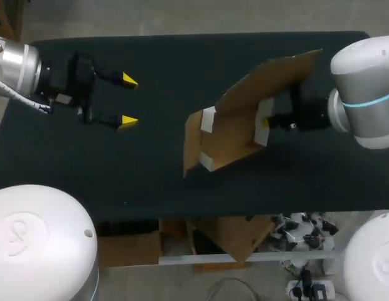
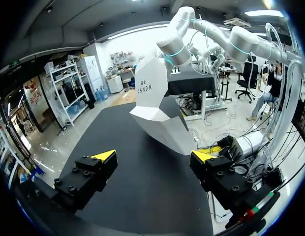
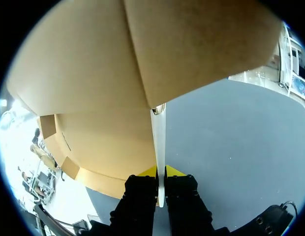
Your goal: Assemble the packaging by folding the flat box into shape, placing the metal phone stand inside, and closing the box properly
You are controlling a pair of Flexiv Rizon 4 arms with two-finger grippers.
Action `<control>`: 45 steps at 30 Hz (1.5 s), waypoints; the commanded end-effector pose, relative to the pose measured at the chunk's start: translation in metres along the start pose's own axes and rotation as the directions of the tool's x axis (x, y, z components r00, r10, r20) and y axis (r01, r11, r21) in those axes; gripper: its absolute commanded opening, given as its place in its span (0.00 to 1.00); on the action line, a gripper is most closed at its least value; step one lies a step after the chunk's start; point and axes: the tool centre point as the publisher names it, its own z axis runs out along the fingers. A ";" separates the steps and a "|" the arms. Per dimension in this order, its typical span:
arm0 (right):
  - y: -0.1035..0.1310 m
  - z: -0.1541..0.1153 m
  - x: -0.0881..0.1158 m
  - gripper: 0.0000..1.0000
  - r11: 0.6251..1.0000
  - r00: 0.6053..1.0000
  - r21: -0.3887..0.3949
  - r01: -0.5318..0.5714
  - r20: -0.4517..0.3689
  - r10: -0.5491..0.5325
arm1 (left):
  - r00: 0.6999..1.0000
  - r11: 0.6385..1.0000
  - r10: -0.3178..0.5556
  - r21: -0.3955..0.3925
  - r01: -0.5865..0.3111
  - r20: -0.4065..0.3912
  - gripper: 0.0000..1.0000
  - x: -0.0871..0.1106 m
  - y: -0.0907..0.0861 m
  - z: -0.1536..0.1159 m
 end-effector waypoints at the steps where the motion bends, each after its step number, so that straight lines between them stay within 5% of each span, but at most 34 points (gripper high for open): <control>1: 0.003 -0.001 0.000 0.00 0.996 1.000 0.093 -0.001 0.000 0.001 | 1.000 1.000 -0.001 -0.003 0.001 -0.003 1.00 0.001 0.000 -0.002; 15: 0.001 -0.007 -0.020 0.00 0.930 0.958 0.274 -0.243 0.219 0.185 | 0.999 0.994 -0.013 -0.108 0.017 0.045 1.00 -0.010 0.006 -0.007; 28: -0.008 -0.020 -0.015 0.00 0.866 0.954 0.424 -0.265 0.245 0.172 | 0.998 0.986 -0.008 -0.165 0.019 0.066 1.00 -0.009 0.009 -0.014; 45: -0.008 -0.020 -0.015 0.00 0.866 0.954 0.424 -0.265 0.245 0.172 | 0.999 0.988 -0.005 -0.152 0.013 0.053 1.00 -0.006 0.008 -0.019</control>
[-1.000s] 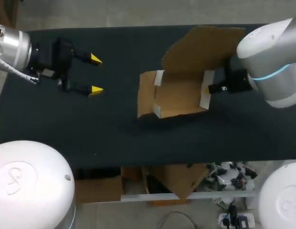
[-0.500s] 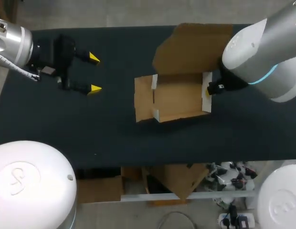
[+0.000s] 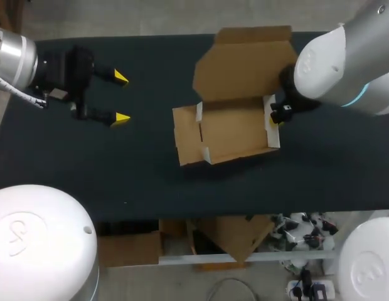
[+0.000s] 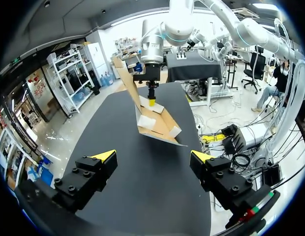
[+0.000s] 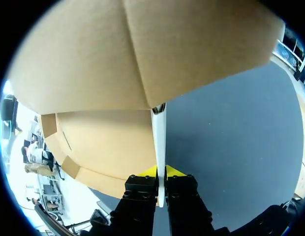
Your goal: Assemble the packaging by folding the flat box into shape, placing the metal phone stand inside, and closing the box properly
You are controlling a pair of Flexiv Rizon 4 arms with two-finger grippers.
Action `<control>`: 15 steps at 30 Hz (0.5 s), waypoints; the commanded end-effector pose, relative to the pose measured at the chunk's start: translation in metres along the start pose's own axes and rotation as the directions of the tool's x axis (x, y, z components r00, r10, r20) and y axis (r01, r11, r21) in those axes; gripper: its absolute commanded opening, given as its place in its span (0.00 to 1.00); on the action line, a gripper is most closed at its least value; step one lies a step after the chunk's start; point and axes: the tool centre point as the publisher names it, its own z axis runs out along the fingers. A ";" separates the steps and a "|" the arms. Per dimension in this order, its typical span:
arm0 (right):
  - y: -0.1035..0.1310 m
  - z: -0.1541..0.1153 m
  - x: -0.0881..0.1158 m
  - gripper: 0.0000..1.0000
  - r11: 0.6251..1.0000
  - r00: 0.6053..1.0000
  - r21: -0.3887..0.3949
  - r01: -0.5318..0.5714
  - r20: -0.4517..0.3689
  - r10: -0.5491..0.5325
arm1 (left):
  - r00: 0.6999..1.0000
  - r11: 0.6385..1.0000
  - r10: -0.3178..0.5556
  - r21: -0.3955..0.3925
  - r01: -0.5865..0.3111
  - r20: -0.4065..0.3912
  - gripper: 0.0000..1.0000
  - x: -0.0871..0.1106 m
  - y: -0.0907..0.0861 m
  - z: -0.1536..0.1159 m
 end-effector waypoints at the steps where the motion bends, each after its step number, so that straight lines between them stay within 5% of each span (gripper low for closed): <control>1: 0.003 -0.003 0.000 0.00 0.998 1.000 0.061 -0.001 0.000 0.001 | 1.000 1.000 -0.001 -0.004 0.001 -0.001 1.00 0.001 0.000 -0.001; 15: -0.023 0.005 0.006 0.00 0.972 0.973 0.130 -0.194 0.154 0.174 | 1.000 0.998 -0.014 -0.053 0.015 0.015 1.00 -0.001 0.013 0.005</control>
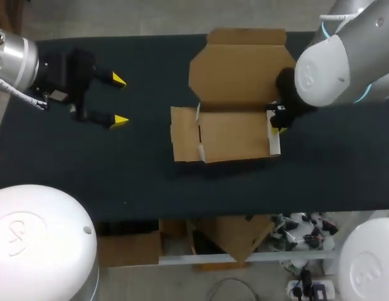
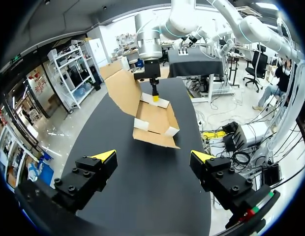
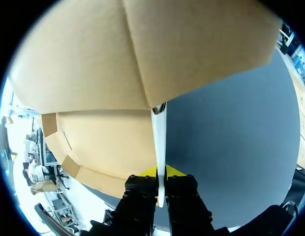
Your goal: Assemble the packaging by folding the flat box into shape, placing the metal phone stand inside, and closing the box properly
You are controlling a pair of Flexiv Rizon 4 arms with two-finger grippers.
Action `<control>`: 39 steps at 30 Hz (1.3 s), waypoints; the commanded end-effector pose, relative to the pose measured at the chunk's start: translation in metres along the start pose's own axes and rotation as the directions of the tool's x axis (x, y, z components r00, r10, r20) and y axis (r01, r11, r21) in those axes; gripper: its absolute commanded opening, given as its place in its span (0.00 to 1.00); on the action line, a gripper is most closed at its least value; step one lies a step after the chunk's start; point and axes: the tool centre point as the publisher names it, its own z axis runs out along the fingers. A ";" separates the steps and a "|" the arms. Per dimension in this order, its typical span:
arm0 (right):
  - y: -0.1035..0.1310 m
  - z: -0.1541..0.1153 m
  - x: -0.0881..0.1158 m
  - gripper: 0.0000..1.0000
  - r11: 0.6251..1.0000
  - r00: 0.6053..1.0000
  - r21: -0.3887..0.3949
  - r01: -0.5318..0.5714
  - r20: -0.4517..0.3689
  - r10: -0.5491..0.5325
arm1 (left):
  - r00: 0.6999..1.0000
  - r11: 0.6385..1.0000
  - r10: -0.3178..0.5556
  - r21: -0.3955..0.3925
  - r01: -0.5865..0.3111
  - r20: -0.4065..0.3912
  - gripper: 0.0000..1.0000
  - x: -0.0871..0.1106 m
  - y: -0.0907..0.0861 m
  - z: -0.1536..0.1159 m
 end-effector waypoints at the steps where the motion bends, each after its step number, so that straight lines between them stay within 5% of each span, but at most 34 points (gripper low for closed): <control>1: -0.006 0.000 0.005 0.00 1.000 0.998 -0.001 -0.008 0.057 0.009 | 1.000 1.000 0.000 -0.012 0.000 0.005 1.00 0.001 0.001 0.003; 39: -0.019 0.028 -0.001 0.00 0.989 0.995 0.119 -0.087 0.059 0.081 | 1.000 0.999 0.003 -0.044 -0.004 -0.029 1.00 0.002 0.020 0.015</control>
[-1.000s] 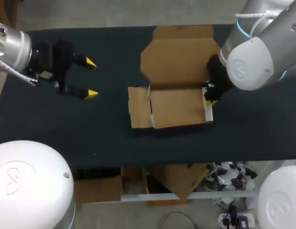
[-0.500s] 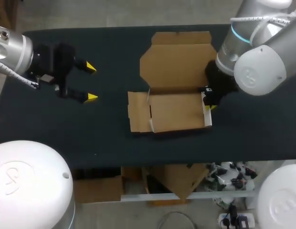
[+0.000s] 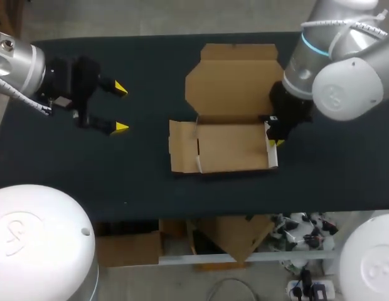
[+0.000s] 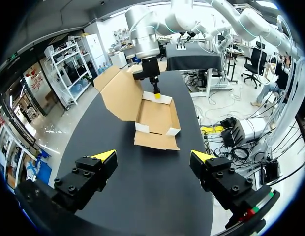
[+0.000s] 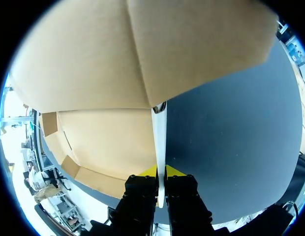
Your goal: Assemble the packaging by folding the flat box into shape, placing the metal phone stand inside, and closing the box properly
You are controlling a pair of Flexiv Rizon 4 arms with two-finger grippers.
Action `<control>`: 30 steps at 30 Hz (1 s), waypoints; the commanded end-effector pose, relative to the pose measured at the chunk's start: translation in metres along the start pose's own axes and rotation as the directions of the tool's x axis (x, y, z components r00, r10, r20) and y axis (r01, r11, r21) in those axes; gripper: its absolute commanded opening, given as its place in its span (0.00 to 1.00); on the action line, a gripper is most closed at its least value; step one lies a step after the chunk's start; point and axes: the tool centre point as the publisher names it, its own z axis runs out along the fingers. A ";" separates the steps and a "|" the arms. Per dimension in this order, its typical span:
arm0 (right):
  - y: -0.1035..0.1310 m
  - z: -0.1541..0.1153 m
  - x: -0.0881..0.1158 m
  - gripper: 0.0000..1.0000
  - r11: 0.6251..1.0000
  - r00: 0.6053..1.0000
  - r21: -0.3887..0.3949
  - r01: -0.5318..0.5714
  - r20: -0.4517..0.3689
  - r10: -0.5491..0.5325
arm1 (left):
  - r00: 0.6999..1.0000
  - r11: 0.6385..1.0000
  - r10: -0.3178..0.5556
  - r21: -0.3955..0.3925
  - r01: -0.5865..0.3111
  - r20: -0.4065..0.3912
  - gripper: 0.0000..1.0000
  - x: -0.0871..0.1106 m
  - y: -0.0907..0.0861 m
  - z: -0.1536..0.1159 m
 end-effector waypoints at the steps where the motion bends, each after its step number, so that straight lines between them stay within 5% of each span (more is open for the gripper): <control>1: 0.001 -0.002 0.000 0.00 1.000 1.000 0.006 0.000 0.001 0.000 | 1.000 1.000 0.000 -0.003 0.000 -0.003 1.00 0.000 0.000 0.000; 19: 0.001 -0.002 0.000 0.00 1.000 1.000 0.006 0.000 0.001 0.000 | 1.000 1.000 0.000 -0.003 0.000 -0.003 1.00 0.000 0.000 0.000; 30: 0.002 -0.007 0.014 0.00 0.994 0.999 0.105 0.006 0.042 -0.010 | 1.000 1.000 0.000 -0.003 0.000 -0.003 1.00 0.000 0.000 0.000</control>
